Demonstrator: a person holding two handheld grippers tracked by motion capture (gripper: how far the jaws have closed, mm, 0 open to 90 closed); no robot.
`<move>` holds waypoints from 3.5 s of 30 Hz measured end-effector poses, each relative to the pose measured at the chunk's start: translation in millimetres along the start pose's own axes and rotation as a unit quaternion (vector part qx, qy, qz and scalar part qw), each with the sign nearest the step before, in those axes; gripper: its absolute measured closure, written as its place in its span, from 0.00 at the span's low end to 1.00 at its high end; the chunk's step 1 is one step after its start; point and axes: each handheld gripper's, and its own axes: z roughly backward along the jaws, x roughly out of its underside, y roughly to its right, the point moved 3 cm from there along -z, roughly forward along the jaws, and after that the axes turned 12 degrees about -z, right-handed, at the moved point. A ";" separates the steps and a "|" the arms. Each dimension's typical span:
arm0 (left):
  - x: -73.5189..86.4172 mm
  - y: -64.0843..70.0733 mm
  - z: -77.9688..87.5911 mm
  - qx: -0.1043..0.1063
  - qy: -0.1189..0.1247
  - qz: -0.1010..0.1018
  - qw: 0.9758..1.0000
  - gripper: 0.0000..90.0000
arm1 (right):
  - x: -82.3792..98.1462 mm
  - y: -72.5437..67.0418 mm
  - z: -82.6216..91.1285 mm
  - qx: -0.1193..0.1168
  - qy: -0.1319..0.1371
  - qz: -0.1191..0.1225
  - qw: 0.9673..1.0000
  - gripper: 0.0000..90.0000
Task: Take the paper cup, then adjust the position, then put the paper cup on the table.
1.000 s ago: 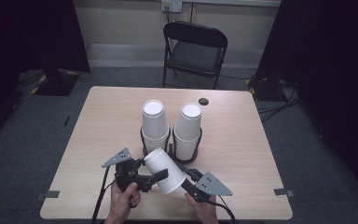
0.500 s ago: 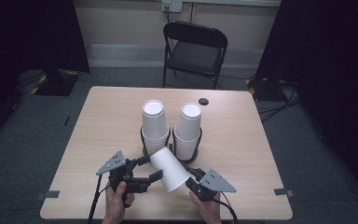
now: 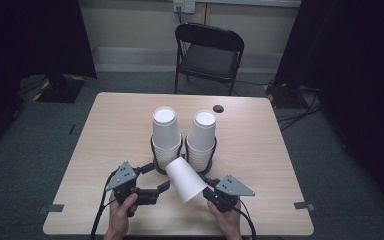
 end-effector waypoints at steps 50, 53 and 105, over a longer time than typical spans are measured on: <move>20.9 29.0 -14.4 0.046 -0.091 -0.206 0.973 0.17 | -42.0 6.4 -20.8 -0.050 -0.339 -0.029 0.939 0.96; 22.8 28.7 -17.0 0.063 -0.098 -0.227 0.967 0.17 | -41.2 5.3 -22.9 -0.054 -0.358 -0.031 0.932 0.96; 5.3 61.2 -63.5 0.096 -0.091 -0.296 0.946 0.08 | -43.6 -10.2 -42.7 -0.074 -0.375 -0.060 0.922 0.98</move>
